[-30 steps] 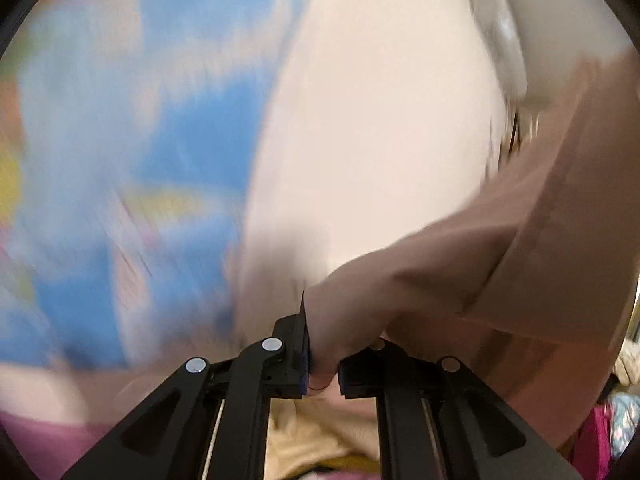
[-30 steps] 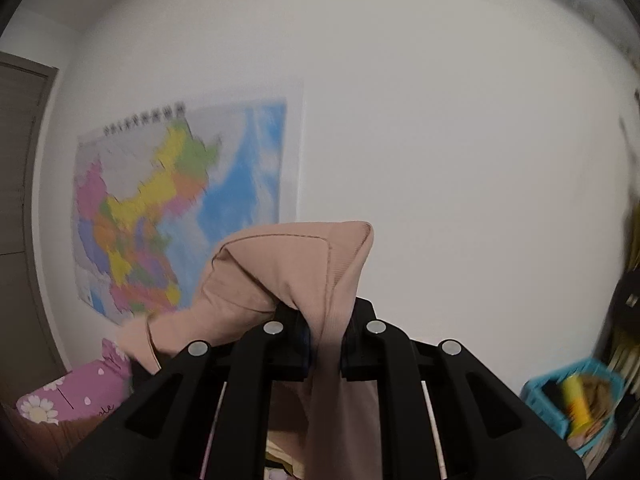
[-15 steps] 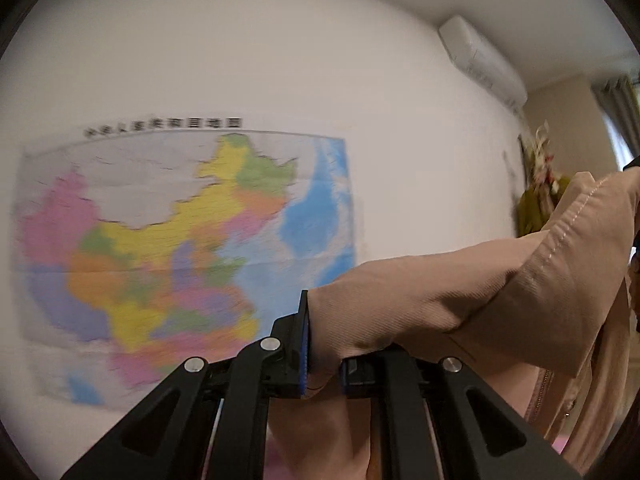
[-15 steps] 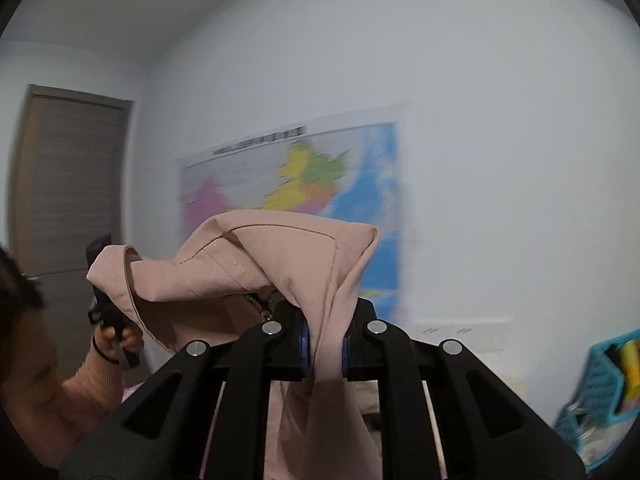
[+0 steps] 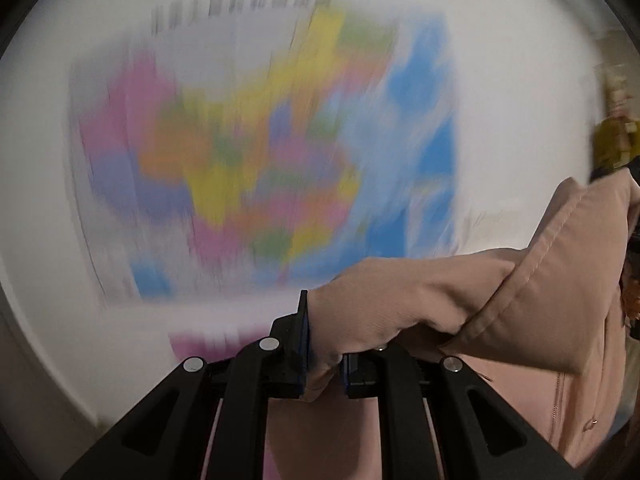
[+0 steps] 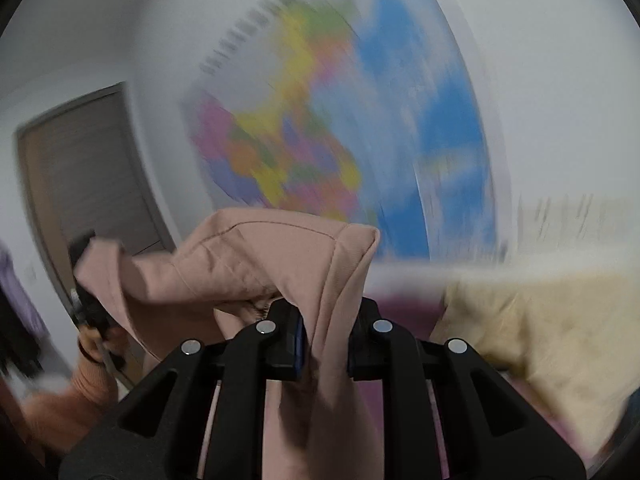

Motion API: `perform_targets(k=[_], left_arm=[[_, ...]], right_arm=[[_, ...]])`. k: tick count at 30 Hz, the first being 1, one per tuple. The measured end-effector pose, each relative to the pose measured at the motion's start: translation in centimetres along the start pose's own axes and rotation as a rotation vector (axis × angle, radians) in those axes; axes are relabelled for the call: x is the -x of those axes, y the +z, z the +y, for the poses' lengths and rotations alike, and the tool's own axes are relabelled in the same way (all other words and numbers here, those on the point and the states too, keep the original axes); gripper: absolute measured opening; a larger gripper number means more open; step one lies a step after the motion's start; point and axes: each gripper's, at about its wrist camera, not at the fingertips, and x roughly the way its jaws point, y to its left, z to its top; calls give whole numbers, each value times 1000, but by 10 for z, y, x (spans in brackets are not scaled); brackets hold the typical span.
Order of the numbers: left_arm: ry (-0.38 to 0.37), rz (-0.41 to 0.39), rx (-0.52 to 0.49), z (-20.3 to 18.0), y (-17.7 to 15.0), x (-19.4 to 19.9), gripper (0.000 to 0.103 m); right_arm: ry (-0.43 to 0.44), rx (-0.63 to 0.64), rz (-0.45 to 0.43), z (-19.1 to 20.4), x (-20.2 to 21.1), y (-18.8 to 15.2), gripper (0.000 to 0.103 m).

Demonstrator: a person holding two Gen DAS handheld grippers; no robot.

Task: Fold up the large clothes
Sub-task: 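Lift the pink jacket high with both grippers to shake it out, then lower the pink jacket onto the bed with both grippers and release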

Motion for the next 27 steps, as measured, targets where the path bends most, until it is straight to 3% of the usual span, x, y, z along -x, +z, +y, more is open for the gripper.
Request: perform_targets(k=[2, 6, 10, 12, 14, 18, 20, 23, 25, 27], left_arm=[[10, 135, 22, 13, -27, -63, 10], [11, 396, 73, 29, -85, -187, 10], [5, 513, 113, 39, -114, -253, 10], [-21, 544, 138, 45, -117, -269, 10], [-31, 560, 144, 50, -113, -280, 11], [-24, 609, 153, 57, -115, -298, 24], [-39, 587, 167, 61, -114, -291, 30], [-94, 480, 154, 65, -104, -257, 51], [-146, 431, 121, 63, -99, -236, 54], [-195, 426, 58, 49, -100, -225, 55]], right_arm=[[-68, -59, 117, -38, -67, -20, 15], [-140, -205, 321, -108, -161, -73, 15], [-198, -302, 403, -157, -210, -105, 14], [-212, -297, 413, -165, -217, -105, 15], [-230, -305, 421, -171, -222, -103, 25], [-273, -263, 452, -166, -231, -94, 38], [-291, -217, 446, -158, -226, -90, 46], [-325, -141, 424, -146, -209, -88, 63], [-324, -94, 408, -130, -191, -95, 73], [-342, -38, 444, -114, -181, -108, 74]])
